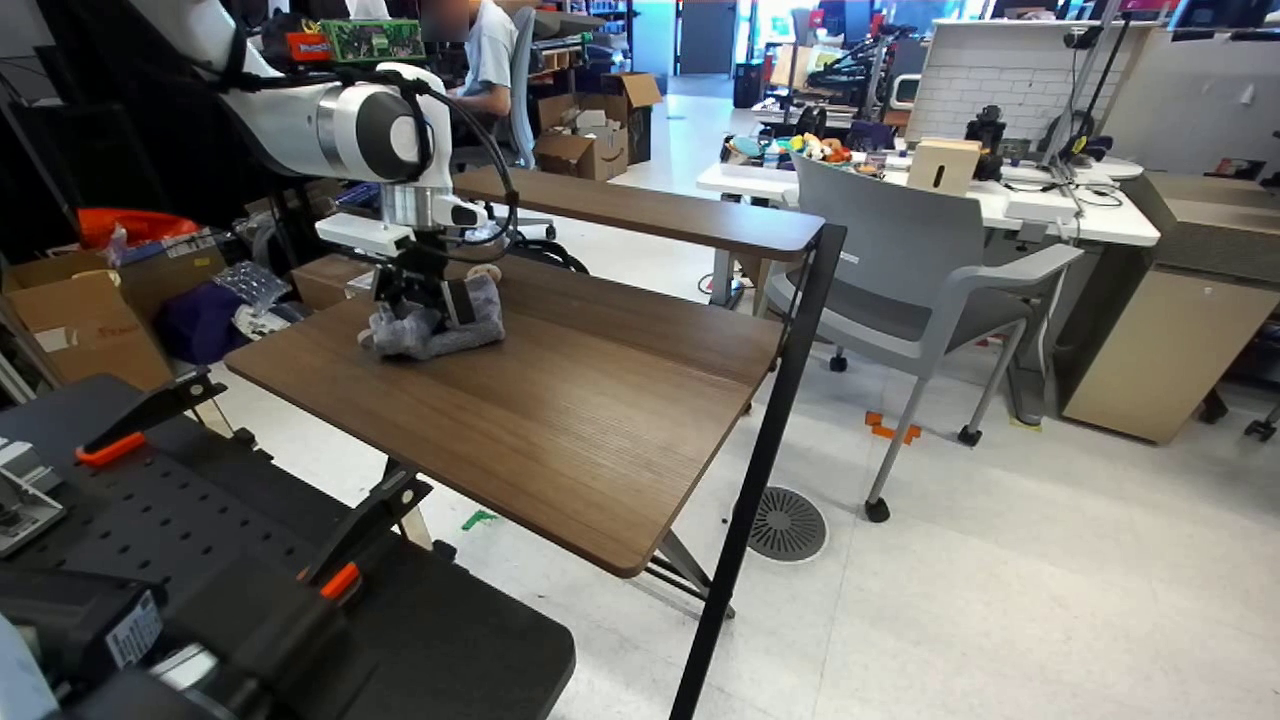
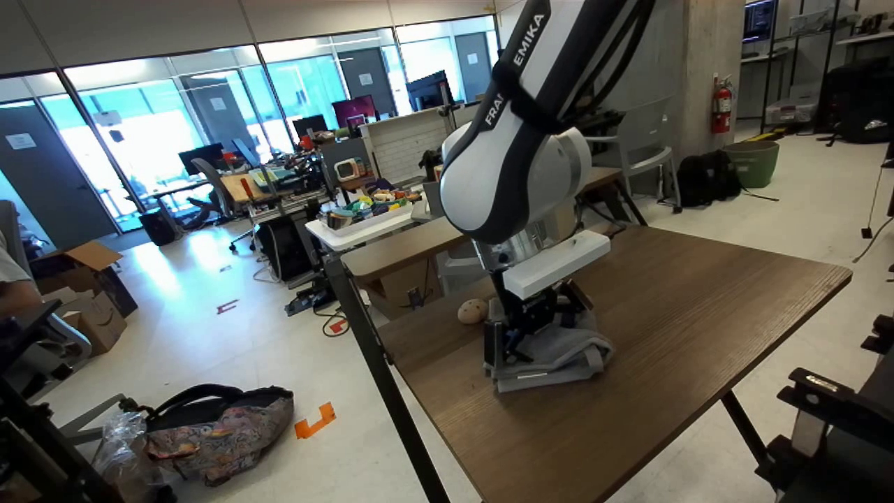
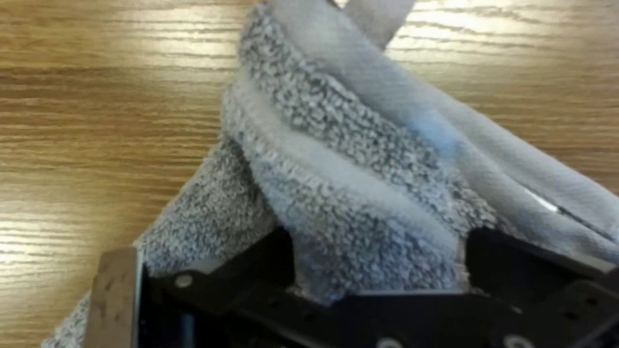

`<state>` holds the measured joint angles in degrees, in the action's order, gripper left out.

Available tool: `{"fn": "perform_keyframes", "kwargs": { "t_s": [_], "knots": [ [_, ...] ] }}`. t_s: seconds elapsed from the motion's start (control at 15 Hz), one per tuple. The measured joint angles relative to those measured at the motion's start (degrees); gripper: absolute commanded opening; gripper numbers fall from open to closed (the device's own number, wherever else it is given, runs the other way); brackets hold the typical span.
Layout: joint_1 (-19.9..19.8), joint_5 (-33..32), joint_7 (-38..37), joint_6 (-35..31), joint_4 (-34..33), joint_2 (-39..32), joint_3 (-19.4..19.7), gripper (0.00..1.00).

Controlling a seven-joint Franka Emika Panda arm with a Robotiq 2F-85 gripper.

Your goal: Move the cookie to the left, use the grey towel to wipe the tabletop

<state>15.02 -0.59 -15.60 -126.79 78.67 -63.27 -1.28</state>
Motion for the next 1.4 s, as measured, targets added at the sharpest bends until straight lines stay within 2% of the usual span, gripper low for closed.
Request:
{"fn": "perform_keyframes", "kwargs": {
  "t_s": [1.0,1.2,1.4],
  "knots": [
    [0.1,0.0,-0.1,0.0,-0.3,-0.1,0.1,1.0],
    [0.9,-0.2,-3.1,-4.4,1.1,0.5,1.2,1.0],
    [1.4,0.0,-5.2,-10.9,5.4,2.1,2.1,1.0]
  ]
}}
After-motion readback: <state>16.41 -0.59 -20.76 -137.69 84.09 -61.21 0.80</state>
